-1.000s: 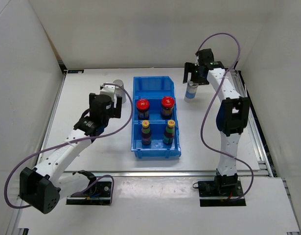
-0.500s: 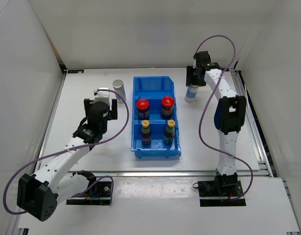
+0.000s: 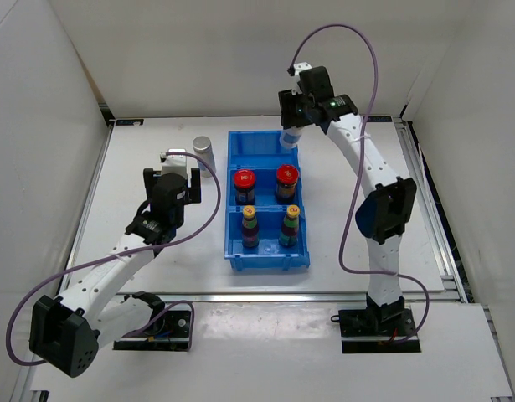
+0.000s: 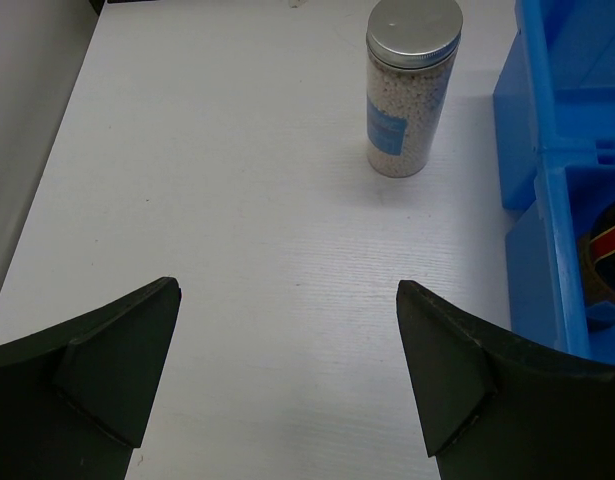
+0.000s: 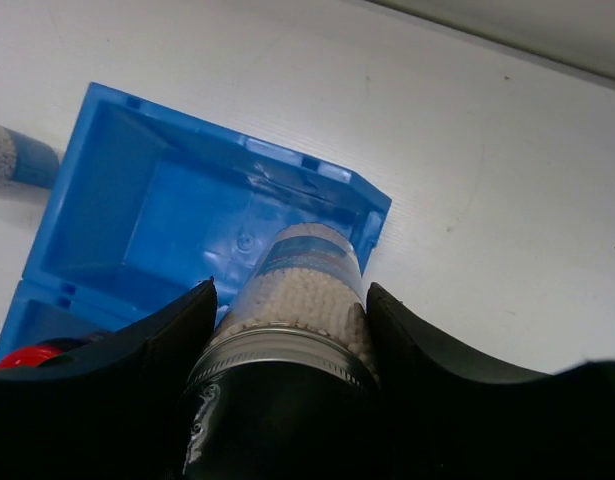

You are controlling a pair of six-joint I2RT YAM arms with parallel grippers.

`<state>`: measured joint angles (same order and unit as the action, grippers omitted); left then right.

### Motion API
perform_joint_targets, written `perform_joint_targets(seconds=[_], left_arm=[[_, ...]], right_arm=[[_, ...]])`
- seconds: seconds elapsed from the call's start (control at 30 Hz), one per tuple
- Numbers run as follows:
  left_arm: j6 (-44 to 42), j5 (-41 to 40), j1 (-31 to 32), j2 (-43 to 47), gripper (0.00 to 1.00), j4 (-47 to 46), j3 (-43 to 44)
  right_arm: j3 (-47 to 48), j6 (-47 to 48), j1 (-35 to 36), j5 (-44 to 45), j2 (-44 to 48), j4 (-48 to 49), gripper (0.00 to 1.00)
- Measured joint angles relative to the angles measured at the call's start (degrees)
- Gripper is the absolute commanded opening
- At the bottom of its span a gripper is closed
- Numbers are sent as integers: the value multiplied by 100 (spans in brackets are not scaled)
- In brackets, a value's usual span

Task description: Organize the condiment bottles

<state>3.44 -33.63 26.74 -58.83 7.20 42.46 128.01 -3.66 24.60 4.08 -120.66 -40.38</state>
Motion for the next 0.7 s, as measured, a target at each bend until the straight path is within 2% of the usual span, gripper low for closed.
perform_joint_targets(seconds=[0.33, 0.43, 0.53, 0.57, 0.63, 0.7], left_arm=[[0, -4, 0, 0, 100, -50, -13], [0, -4, 0, 0, 100, -96, -26], [0, -4, 0, 0, 100, -127, -50], [0, -4, 0, 0, 100, -125, -52], [0, -4, 0, 0, 100, -125, -52], [0, -4, 0, -7, 100, -120, -52]], right_arm=[[326, 96, 59, -63, -863, 136, 27], [323, 109, 63, -109, -1150, 144, 31], [323, 114, 85, -129, -1342, 142, 54], [323, 111, 94, -129, -1375, 142, 59], [323, 111, 105, -129, -1414, 144, 60], [323, 111, 116, -127, -1421, 149, 71]])
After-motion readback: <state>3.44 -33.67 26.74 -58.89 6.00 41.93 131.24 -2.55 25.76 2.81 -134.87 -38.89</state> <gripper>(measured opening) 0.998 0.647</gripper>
